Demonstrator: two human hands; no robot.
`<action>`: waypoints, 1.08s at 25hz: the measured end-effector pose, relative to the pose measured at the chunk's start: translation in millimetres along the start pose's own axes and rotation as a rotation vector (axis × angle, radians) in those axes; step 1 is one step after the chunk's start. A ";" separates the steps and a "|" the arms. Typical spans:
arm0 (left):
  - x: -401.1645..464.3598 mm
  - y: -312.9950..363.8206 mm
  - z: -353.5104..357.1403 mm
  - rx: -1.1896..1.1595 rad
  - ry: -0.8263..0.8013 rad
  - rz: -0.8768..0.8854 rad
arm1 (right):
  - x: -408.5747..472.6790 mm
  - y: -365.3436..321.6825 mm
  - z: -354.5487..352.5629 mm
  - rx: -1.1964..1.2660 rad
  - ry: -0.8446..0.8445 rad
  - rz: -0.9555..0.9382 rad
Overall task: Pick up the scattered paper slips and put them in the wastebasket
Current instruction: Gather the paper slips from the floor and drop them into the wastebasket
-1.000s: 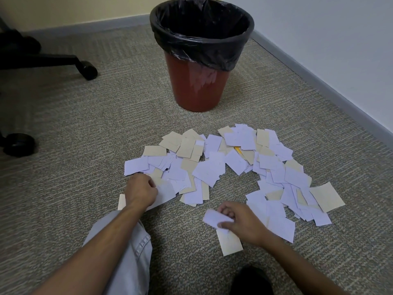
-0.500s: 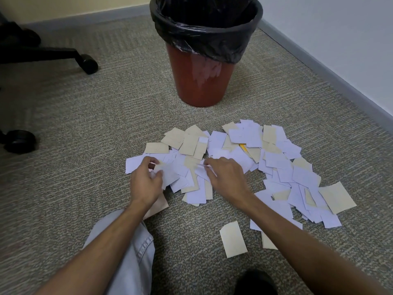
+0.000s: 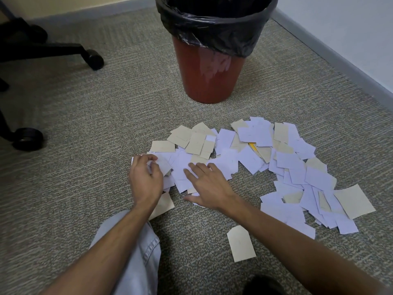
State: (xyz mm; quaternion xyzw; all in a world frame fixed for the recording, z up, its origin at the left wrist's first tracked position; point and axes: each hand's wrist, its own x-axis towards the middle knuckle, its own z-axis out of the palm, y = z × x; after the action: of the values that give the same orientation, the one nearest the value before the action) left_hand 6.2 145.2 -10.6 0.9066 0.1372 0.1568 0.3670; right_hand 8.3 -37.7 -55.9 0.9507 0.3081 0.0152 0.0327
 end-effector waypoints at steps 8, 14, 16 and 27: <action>0.1 -0.5 1.2 -0.010 -0.006 -0.012 | 9.8 0.0 -8.6 -0.100 -0.038 -0.003; 0.0 2.3 0.0 -0.067 -0.018 -0.035 | 14.1 10.2 -3.1 -0.141 0.149 0.015; 0.5 3.1 -0.8 -0.112 0.008 -0.031 | 9.1 19.8 -11.2 -0.071 0.288 0.016; 0.2 -2.3 3.3 -0.170 -0.096 -0.079 | -26.3 49.4 -63.8 0.474 0.035 0.459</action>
State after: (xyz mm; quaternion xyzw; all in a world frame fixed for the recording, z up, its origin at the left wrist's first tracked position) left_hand 7.3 144.8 -14.5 0.8724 0.1413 0.1096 0.4549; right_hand 12.7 -89.7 11.1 0.9761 0.0812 -0.0337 -0.1987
